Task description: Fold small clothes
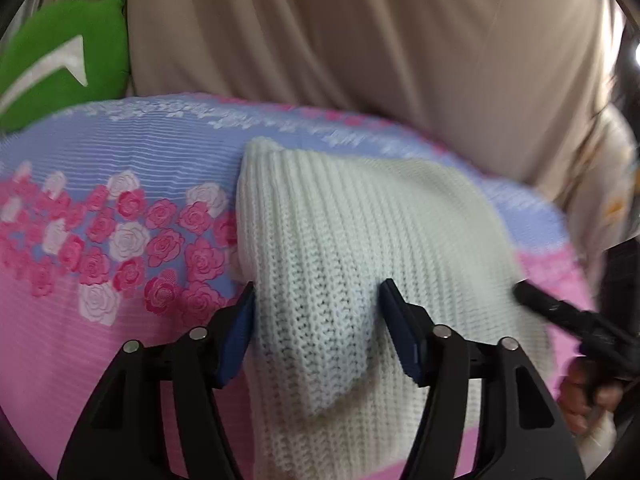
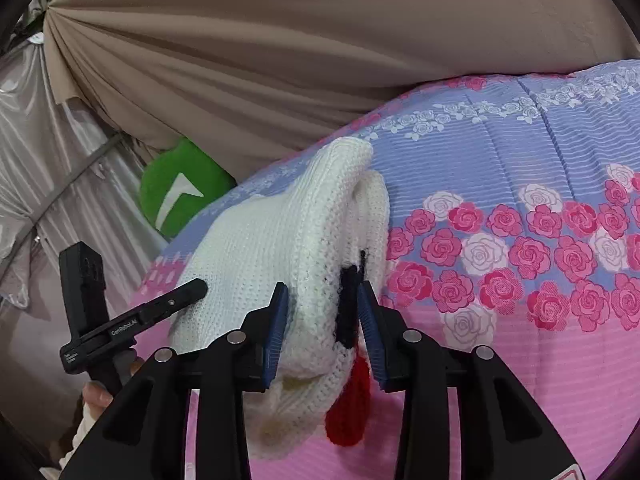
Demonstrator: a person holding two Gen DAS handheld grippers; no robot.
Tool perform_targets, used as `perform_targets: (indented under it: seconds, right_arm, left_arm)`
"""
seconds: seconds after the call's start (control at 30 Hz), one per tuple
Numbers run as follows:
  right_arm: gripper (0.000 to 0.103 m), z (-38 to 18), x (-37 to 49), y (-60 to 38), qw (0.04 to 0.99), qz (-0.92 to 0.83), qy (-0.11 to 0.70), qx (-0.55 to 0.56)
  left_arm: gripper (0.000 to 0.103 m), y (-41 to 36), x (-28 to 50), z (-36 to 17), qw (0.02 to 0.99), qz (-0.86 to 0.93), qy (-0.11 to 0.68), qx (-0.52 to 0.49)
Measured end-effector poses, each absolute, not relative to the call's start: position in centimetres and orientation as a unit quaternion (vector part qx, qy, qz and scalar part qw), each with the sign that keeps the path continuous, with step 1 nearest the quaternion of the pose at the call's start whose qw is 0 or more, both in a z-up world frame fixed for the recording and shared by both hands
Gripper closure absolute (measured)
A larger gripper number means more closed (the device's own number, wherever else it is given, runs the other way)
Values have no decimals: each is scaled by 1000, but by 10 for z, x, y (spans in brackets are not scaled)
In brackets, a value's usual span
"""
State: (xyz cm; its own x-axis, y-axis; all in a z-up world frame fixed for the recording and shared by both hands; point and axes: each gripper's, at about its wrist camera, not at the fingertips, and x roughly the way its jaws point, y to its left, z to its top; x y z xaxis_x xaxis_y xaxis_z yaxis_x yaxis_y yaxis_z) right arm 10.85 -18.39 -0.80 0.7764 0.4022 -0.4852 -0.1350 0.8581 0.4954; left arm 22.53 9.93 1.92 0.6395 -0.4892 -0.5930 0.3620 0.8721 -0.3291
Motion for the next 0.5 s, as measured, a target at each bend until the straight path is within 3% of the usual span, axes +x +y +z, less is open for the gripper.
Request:
perform_targets:
  seconds: [0.03,0.1,0.23,0.4,0.5]
  right_arm:
    - [57,-3,107,-186,920,139,296,215]
    - [54,8,109,-190,922,139,290,214]
    - [53,-2,145,-184,911,125,339,199]
    - [53,-31,188,-176,873,156,396,240]
    - [73,-23,193,-174,871,172,389,247]
  left_arm:
    - [37,109,224,25,898,-247,348,-109]
    - [27,120,226,37,901,-247,336,-121]
    - [24,111,238,42,900,-247,346,-100]
    - [24,100,245,4,878,-253,397,-88]
    - [37,98,236,3,878,-259,393,-93]
